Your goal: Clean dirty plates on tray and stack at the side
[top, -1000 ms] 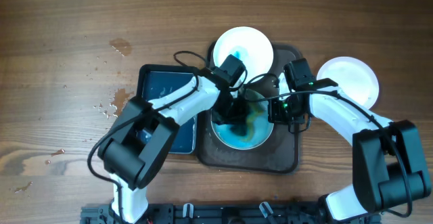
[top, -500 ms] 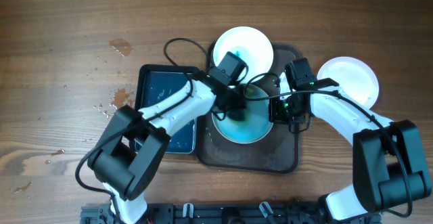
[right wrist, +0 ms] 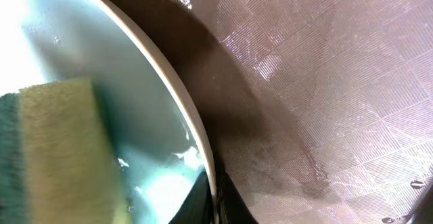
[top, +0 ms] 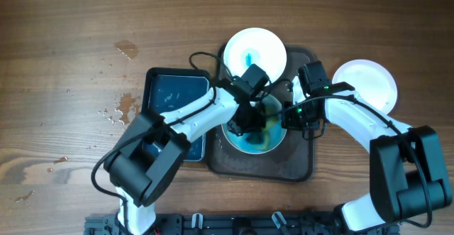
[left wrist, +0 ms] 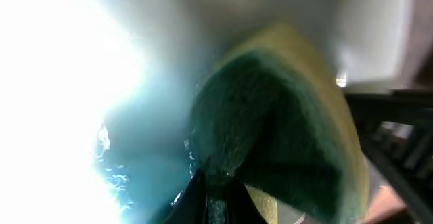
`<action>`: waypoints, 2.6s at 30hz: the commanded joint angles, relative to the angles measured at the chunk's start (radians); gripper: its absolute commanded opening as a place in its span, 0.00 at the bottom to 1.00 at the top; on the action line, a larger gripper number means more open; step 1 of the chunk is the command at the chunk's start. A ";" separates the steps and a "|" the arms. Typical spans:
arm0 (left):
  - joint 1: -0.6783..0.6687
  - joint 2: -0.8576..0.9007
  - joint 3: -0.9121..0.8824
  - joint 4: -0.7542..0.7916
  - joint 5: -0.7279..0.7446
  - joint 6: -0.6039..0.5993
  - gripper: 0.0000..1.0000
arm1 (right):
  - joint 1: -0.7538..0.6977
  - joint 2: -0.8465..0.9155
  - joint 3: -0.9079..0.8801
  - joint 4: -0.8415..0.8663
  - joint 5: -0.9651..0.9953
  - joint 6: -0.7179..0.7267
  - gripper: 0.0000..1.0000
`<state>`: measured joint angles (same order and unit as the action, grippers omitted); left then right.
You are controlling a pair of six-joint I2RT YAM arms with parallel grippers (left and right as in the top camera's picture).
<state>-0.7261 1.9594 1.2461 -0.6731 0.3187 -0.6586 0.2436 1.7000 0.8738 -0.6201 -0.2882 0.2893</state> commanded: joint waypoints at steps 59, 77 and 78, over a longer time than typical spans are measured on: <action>0.841 -0.988 -0.056 -0.462 -0.293 0.079 1.00 | 0.947 -0.023 0.486 0.294 1.498 -0.238 0.04; 0.841 -0.988 -0.056 -0.462 -0.293 0.079 1.00 | 1.017 -0.023 0.486 0.405 1.593 -0.531 0.04; 0.841 -0.988 -0.056 -0.462 -0.293 0.079 1.00 | 1.017 -0.023 0.486 0.412 1.592 -0.540 0.04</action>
<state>0.1078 0.9714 1.1736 -1.1339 0.0280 -0.5884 1.2579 1.6833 1.3361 -0.2253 1.2877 -0.1989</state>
